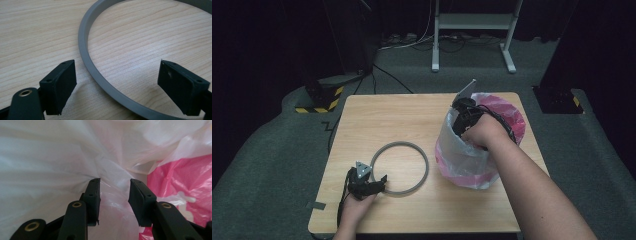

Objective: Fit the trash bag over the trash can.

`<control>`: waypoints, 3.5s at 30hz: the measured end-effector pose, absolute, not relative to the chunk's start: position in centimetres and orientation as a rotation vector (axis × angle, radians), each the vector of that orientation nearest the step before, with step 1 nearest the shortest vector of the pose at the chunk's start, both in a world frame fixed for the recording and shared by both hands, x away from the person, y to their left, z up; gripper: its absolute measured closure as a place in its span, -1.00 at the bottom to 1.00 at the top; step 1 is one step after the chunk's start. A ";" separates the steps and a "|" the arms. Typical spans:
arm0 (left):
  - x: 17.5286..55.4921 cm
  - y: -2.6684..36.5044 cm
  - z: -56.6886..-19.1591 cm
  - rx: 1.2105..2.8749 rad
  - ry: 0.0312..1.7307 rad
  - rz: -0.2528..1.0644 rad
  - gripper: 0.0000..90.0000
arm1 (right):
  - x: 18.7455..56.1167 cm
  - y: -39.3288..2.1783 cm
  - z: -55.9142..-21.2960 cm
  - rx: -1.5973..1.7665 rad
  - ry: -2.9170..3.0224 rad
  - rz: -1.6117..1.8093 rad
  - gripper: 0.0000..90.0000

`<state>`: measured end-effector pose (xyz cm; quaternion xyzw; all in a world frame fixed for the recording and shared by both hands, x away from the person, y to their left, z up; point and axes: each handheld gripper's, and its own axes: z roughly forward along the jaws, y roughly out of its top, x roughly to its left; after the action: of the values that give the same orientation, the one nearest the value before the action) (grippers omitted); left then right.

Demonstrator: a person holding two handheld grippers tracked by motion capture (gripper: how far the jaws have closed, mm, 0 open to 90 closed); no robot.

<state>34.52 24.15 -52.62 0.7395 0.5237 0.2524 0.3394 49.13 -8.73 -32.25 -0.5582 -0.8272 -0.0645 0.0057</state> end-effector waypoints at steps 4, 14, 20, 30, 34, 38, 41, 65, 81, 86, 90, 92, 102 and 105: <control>34.5 24.1 -52.6 1.923 1.368 0.654 -0.66 | 48.9 -9.3 -29.7 -1.767 -2.622 -0.258 0.32; 34.5 24.2 -52.6 1.923 1.368 0.654 -0.66 | 47.5 -14.2 -25.0 -1.978 -2.622 -0.182 0.28; 34.5 24.2 -52.6 1.919 1.368 0.655 -0.66 | 47.8 -15.7 -28.2 -2.012 -2.551 -0.047 0.28; 34.5 24.2 -52.6 1.921 1.370 0.655 -0.66 | 47.8 -15.3 -30.9 -1.955 -2.540 0.015 0.28; 34.5 24.2 -52.6 1.926 1.373 0.654 -0.66 | 47.4 -14.8 -28.6 -1.977 -2.540 -0.089 0.22; 34.4 24.1 -52.6 1.923 1.378 0.657 -0.66 | 46.2 -13.8 -25.5 -1.948 -2.570 -0.169 0.24; 34.5 24.1 -52.7 1.925 1.379 0.656 -0.66 | 45.3 -12.9 -25.5 -1.891 -2.582 -0.164 0.25; 34.5 24.2 -52.7 1.925 1.378 0.649 -0.66 | 46.9 -14.5 -26.1 -1.957 -2.569 -0.187 0.23; 34.5 24.2 -52.6 1.930 1.375 0.648 -0.65 | 47.3 -17.3 -24.8 -2.032 -2.533 -0.211 0.28; 34.5 24.1 -52.6 1.932 1.375 0.650 -0.65 | 47.2 -18.0 -24.1 -2.052 -2.525 -0.214 0.34; 34.6 24.1 -52.6 1.937 1.374 0.651 -0.65 | 47.2 -18.8 -23.5 -2.064 -2.523 -0.225 0.34; 34.6 24.1 -52.6 1.939 1.372 0.649 -0.65 | 47.1 -19.2 -23.2 -2.079 -2.514 -0.231 0.34; 34.6 24.1 -52.7 1.940 1.373 0.649 -0.65 | 46.8 -21.5 -22.2 -2.129 -2.498 -0.225 0.36; 34.6 24.0 -52.7 1.939 1.374 0.649 -0.64 | 46.7 -22.3 -22.2 -2.154 -2.492 -0.224 0.39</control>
<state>34.58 24.05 -52.67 0.7421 0.5262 0.2486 0.3326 46.67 -22.34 -22.21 -0.6503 -0.7524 -0.0677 -0.0796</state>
